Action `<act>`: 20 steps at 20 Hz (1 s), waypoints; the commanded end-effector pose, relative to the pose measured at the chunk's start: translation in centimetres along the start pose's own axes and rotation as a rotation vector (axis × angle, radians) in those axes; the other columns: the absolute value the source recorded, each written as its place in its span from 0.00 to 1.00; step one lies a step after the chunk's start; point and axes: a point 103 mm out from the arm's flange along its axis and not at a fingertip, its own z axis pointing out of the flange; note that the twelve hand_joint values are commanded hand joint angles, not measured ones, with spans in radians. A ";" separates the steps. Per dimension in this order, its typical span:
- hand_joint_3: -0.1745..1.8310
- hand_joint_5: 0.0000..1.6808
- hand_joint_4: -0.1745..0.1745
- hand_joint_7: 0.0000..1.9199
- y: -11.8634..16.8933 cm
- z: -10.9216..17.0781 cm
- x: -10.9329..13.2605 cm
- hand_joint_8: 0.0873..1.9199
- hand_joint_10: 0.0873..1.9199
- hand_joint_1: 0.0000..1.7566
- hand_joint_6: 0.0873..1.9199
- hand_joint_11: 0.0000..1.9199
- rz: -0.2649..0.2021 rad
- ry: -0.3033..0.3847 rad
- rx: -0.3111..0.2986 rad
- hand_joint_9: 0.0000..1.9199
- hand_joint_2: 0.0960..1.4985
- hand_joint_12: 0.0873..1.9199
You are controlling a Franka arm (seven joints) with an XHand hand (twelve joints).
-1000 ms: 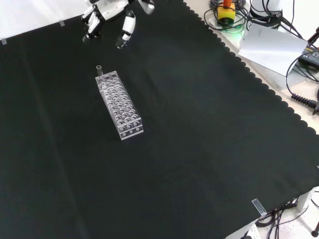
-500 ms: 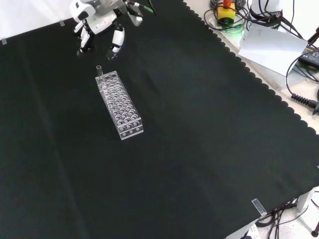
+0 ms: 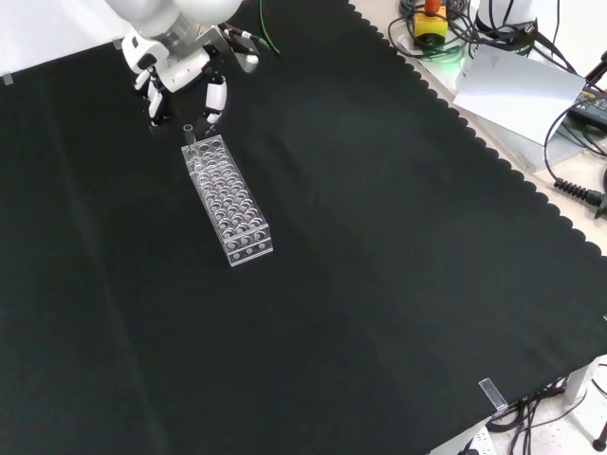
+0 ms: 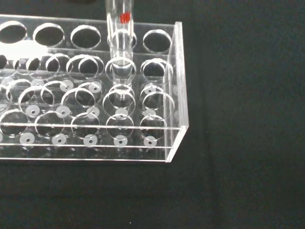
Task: Pick up the test tube.
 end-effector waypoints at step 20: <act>0.41 0.53 0.18 0.70 1.2 2.1 2.7 0.22 0.24 0.55 0.31 0.30 -0.006 0.120 -0.014 0.60 0.45 0.68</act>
